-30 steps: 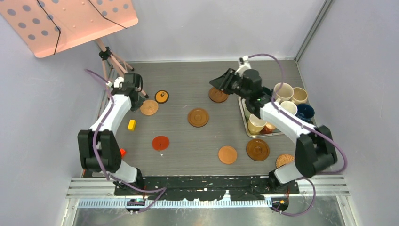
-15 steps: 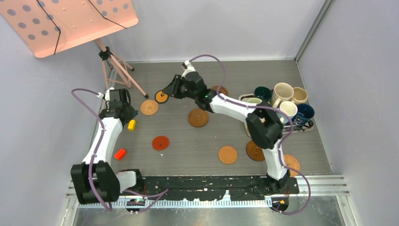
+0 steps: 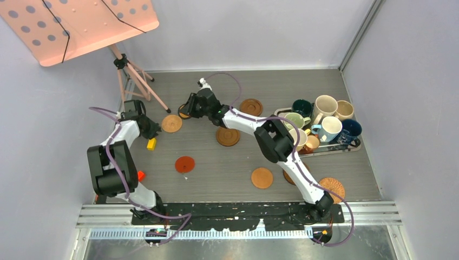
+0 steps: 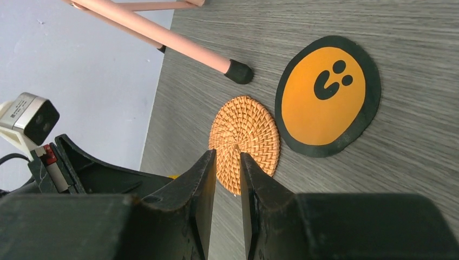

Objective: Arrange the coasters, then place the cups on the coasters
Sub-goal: Move the coaster to the center of the board.

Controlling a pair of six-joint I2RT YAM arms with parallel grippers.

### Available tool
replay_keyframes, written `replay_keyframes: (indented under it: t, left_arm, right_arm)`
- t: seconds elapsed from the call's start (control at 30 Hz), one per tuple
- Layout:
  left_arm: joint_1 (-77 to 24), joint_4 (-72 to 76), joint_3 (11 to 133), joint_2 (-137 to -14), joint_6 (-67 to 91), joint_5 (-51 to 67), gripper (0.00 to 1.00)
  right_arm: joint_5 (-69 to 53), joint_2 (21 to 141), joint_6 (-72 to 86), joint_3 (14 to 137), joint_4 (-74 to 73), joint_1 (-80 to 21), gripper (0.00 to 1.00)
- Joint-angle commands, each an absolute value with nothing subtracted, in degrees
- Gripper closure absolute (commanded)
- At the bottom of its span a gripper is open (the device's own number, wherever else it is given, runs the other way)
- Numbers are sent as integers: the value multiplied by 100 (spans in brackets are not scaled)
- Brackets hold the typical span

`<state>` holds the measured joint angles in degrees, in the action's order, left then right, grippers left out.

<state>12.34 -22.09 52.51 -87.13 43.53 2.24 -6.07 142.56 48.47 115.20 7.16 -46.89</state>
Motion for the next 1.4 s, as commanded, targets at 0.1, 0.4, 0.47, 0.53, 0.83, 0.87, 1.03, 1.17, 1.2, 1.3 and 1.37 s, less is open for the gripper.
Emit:
replay_keyframes:
  t: [0.1,0.4,0.47,0.53,0.83,0.87,1.03,1.17,1.2,1.3,1.37]
  left_arm:
    - [1239,-1648,5841,-9315,4473,755,75]
    - [1239,-1507,5978,-9650,4474,905,76]
    - [1239,-1499,6032,-9759,4469,1054,76]
    - [1239,-1516,6067,-9877,4456,1148,76]
    - [1235,-1702,6049,-9945,4497,1429,77]
    - [1239,-1784,6061,-9871,4423,1459,77]
    - [1239,-2241,5991,-9113,4171,1341,77]
    - [1229,-2406,5657,-8383,4097,1255,73]
    - [1224,-2401,5561,-8213,4100,1286,72]
    - [1215,-2447,5354,-7778,4037,1496,71]
    - [1169,-2518,5243,-7483,3963,1593,71]
  right_arm:
    - [-744,14673,5089,12279,678,-4791,71]
    - [-742,14877,5065,12305,589,-4860,71]
    - [-810,14922,5109,12331,657,-4874,72]
    - [-880,14996,5130,12413,667,-4900,72]
    - [-710,15185,5218,12545,280,-4974,73]
    - [-676,15208,5250,12617,129,-4975,72]
    - [-173,15251,5275,13013,-1180,-4981,73]
    - [576,14957,5084,12795,-1896,-4983,75]
    - [755,14909,5004,12761,-2087,-4988,75]
    - [1035,14631,4823,12583,-2483,-4971,76]
    - [1157,14376,4696,12305,-2559,-4937,76]
